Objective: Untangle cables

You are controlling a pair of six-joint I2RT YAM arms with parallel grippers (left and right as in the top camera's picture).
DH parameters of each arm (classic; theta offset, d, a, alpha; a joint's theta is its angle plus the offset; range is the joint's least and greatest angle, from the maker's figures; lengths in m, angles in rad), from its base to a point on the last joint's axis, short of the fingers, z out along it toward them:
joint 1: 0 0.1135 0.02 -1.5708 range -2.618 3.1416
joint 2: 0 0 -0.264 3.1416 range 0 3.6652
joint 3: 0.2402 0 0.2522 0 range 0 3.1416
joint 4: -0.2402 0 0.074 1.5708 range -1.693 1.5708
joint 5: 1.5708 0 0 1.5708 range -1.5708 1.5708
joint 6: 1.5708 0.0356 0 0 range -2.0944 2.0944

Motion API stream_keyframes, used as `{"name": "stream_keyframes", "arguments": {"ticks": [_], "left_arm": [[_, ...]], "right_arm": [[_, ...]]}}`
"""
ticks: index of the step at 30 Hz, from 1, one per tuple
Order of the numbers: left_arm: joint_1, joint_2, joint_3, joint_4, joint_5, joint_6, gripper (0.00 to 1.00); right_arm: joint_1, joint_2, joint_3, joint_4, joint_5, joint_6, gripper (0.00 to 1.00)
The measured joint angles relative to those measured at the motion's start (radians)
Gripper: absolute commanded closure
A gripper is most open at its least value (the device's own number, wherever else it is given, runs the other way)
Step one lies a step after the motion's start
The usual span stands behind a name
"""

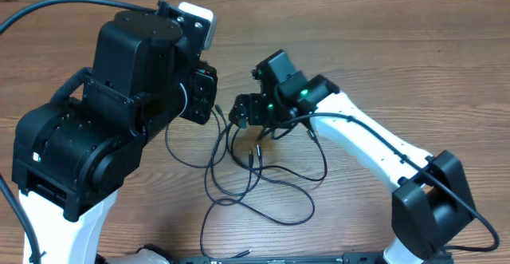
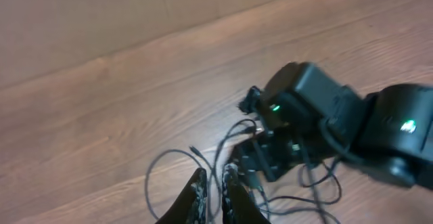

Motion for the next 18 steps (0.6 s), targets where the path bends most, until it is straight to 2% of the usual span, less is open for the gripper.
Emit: {"name": "stream_keyframes", "arguments": {"ticks": [1, 3, 5, 6, 10, 18], "left_arm": [[0.0, 0.0, 0.0, -0.004, 0.006, -0.001, 0.91], [0.0, 0.0, 0.0, -0.006, 0.015, -0.004, 0.91], [0.0, 0.0, 0.0, -0.006, 0.022, -0.008, 0.9], [0.0, 0.0, 0.0, -0.006, 0.026, -0.008, 0.9], [0.0, 0.0, 0.0, -0.005, 0.055, -0.008, 0.9], [0.0, 0.0, 0.0, -0.002, 0.097, -0.008, 0.9]], "right_arm": [[0.014, 0.0, 0.0, 0.002, 0.037, 0.072, 0.14], [0.029, 0.0, 0.0, -0.001, 0.092, 0.176, 0.06], [0.036, 0.0, 0.0, -0.005, 0.145, 0.261, 0.05], [0.037, 0.0, 0.0, -0.009, 0.16, 0.285, 0.05], [0.038, 0.0, 0.0, -0.011, 0.233, 0.416, 0.16], [0.038, 0.034, 0.0, 0.053, 0.284, 0.545, 0.14]]}}
